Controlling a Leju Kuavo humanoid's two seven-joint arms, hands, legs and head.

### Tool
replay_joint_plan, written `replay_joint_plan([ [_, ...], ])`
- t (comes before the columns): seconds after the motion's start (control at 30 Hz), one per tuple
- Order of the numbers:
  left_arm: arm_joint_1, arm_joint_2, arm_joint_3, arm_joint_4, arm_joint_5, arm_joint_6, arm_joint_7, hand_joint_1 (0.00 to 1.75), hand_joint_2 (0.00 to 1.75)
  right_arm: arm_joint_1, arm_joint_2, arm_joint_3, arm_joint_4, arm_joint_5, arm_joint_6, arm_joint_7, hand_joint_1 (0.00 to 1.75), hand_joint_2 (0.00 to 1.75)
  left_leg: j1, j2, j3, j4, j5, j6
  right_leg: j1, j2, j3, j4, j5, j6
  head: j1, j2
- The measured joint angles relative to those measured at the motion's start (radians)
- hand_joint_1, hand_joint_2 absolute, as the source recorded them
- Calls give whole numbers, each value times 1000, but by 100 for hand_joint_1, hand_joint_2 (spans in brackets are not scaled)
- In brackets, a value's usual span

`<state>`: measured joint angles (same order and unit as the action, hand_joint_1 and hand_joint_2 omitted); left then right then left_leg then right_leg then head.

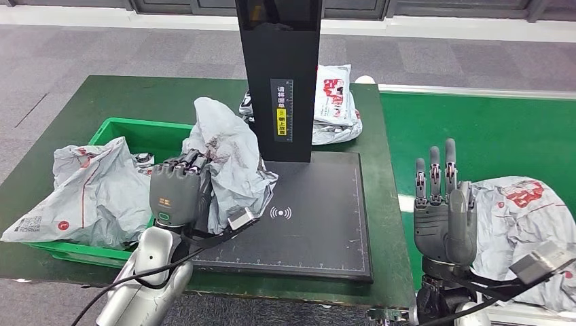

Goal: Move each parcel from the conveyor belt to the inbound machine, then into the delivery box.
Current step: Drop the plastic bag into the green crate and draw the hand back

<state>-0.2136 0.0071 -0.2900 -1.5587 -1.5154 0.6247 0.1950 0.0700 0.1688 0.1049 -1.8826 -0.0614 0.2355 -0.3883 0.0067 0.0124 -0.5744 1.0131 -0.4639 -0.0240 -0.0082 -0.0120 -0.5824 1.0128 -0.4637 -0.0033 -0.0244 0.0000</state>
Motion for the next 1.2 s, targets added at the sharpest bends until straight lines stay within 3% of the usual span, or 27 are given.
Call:
replay_joint_plan([
  [0.07,20,-15,42,-84,15,40,-69,175,175,2,0,-1,0,1,-3,1,0,175,0,1,-1,0,0,0,0,1,-2,0,0,0,0,0],
  [0.3,29,-168,369,-339,207,72,-570,175,175,10,19,-26,0,9,12,12,0,175,0,1,-2,0,0,0,0,1,-2,0,0,0,0,0],
  [0.47,-25,-262,554,-439,189,72,-705,175,175,14,31,-39,0,17,29,14,0,175,0,1,-2,0,0,0,0,1,-2,0,0,0,0,0],
  [0.53,-64,-265,636,-470,151,72,-706,175,175,14,35,-45,0,18,33,16,0,175,0,1,-1,0,0,0,0,1,-2,0,0,0,0,0],
  [0.7,-135,-173,755,-458,45,71,-621,175,175,14,36,-50,0,13,25,17,0,175,2,1,-1,0,2,-2,1,1,-2,0,0,-1,0,0],
  [0.87,-142,-98,765,-414,2,71,-499,175,175,19,36,-51,0,8,24,13,0,175,2,1,-2,0,1,-2,2,1,-3,0,0,-1,0,0],
  [1.0,-129,-32,809,-328,0,59,-634,175,175,20,36,-55,0,4,26,9,0,175,1,1,-2,0,1,-2,1,1,-3,0,0,-1,0,0],
  [1.07,-119,52,842,-265,0,-31,-624,175,175,22,36,-63,0,2,35,9,0,175,4,6,-2,0,2,-4,2,5,-8,0,2,-4,1,0],
  [1.13,-145,207,820,-194,0,-191,-447,175,175,24,36,-73,0,-1,46,10,0,175,8,13,-6,2,3,-8,6,12,-17,0,5,-9,0,0],
  [1.2,-181,319,770,-140,0,-285,-267,175,175,24,35,-79,0,-2,51,11,0,175,11,17,-10,3,4,-11,9,16,-22,0,8,-13,0,0],
])
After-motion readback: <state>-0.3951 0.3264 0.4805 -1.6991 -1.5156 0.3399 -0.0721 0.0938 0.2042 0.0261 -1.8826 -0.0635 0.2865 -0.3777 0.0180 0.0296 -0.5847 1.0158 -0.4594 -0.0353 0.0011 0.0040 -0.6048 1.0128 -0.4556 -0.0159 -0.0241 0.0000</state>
